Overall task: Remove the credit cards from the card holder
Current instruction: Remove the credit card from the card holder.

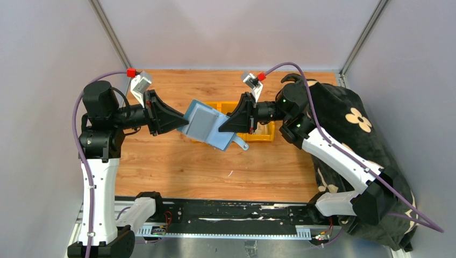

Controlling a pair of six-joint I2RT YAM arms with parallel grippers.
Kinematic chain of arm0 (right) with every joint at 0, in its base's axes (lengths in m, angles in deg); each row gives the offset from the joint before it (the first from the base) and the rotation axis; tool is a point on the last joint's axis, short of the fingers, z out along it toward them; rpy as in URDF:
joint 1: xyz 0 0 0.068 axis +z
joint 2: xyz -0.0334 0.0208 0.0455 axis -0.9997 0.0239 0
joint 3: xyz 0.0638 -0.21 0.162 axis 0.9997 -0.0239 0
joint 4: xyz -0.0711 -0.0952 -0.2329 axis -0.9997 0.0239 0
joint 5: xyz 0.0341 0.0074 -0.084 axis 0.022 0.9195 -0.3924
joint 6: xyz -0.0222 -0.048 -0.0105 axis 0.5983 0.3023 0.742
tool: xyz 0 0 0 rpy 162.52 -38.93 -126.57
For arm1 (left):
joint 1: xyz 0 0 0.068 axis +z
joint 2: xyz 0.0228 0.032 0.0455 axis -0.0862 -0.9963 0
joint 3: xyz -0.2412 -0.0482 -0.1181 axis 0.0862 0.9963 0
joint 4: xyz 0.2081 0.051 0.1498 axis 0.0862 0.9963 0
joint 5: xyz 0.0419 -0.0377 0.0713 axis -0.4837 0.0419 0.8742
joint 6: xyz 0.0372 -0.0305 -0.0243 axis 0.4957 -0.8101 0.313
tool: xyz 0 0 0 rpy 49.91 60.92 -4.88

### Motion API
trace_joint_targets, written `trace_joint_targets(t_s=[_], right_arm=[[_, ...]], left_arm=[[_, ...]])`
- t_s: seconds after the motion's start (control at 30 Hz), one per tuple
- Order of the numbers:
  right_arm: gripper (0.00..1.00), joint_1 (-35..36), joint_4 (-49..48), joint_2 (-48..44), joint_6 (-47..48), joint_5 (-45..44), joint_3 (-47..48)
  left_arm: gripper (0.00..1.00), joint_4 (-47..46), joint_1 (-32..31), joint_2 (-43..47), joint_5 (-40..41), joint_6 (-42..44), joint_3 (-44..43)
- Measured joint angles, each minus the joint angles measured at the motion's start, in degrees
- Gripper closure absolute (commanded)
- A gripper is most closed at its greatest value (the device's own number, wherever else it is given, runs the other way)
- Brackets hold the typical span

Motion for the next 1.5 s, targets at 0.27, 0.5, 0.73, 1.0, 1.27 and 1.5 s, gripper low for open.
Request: trace_joint_targets(t_s=[0.27, 0.5, 0.73, 1.0, 1.27, 1.5], right_arm=[[1.0, 0.0, -1.0, 0.0, -1.1, 0.9, 0.0], [1.0, 0.3, -1.7, 0.3, -1.8, 1.4, 0.0], [1.0, 1.0, -2.2, 1.4, -1.8, 1.4, 0.2], [1.0, 1.9, -2.9, 2.8, -1.8, 1.3, 1.0], [1.0, 2.0, -8.3, 3.0, -3.0, 0.9, 1.0], [1.0, 2.8, -18.4, 5.9, -7.6, 0.1, 1.0]], left_arm=[[0.76, -3.6, 0.0, 2.4, 0.8, -1.6, 3.1], [0.72, -5.2, 0.1, 3.0, 1.6, -2.7, 4.6], [0.55, -5.2, 0.0, 3.0, 1.6, -3.1, 5.8], [0.56, -5.2, -0.5, 2.9, 0.9, -3.2, 6.4], [0.41, -5.2, -1.2, 2.8, -0.7, -3.8, 6.4], [0.25, -5.3, -4.0, 2.9, -1.6, -5.5, 6.4]])
